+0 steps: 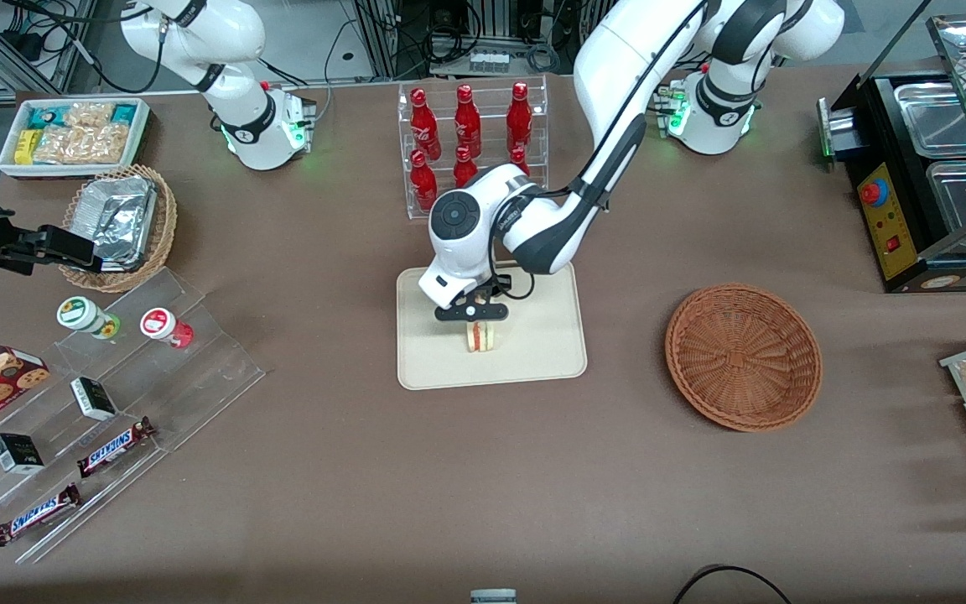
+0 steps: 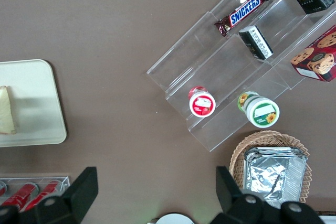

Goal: Place sandwich from basket to tray
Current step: 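Lift the sandwich and carry it with the left gripper over the tray, then lower the sandwich onto the tray and open the left gripper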

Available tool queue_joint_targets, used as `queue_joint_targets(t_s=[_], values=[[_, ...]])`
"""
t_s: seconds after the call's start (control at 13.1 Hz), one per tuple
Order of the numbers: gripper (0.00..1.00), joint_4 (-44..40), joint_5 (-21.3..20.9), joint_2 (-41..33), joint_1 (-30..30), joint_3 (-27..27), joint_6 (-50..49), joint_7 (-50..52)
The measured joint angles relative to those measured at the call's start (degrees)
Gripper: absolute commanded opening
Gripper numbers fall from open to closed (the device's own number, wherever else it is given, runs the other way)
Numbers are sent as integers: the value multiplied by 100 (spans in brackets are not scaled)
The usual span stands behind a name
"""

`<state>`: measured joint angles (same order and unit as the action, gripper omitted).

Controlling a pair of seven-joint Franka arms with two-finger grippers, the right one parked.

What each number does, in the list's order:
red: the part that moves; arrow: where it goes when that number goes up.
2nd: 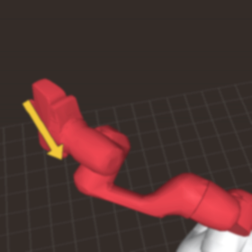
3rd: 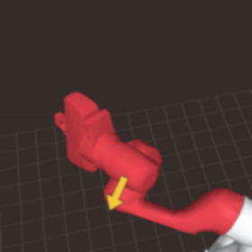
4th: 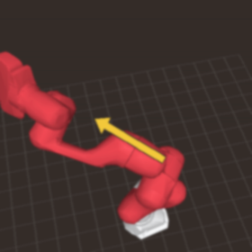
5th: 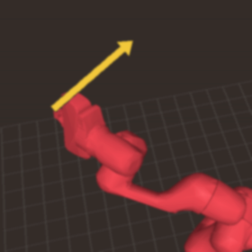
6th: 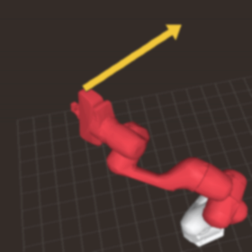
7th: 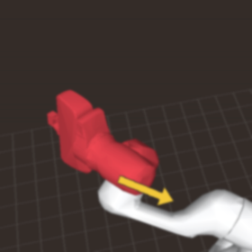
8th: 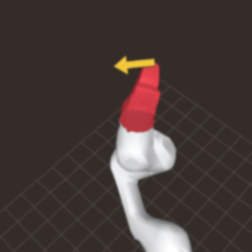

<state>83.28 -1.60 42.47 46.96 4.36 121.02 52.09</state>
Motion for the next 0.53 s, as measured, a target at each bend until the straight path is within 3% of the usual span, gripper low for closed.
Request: queue_joint_targets(t_s=[0.08, 0.15, 0.53], values=[[92, 7, 0, 10, 2, -1, -5, 18], [100, 12, 0, 11, 2, -4, -11, 24], [100, -133, 0, -146, -24, -102, -261, 61]])
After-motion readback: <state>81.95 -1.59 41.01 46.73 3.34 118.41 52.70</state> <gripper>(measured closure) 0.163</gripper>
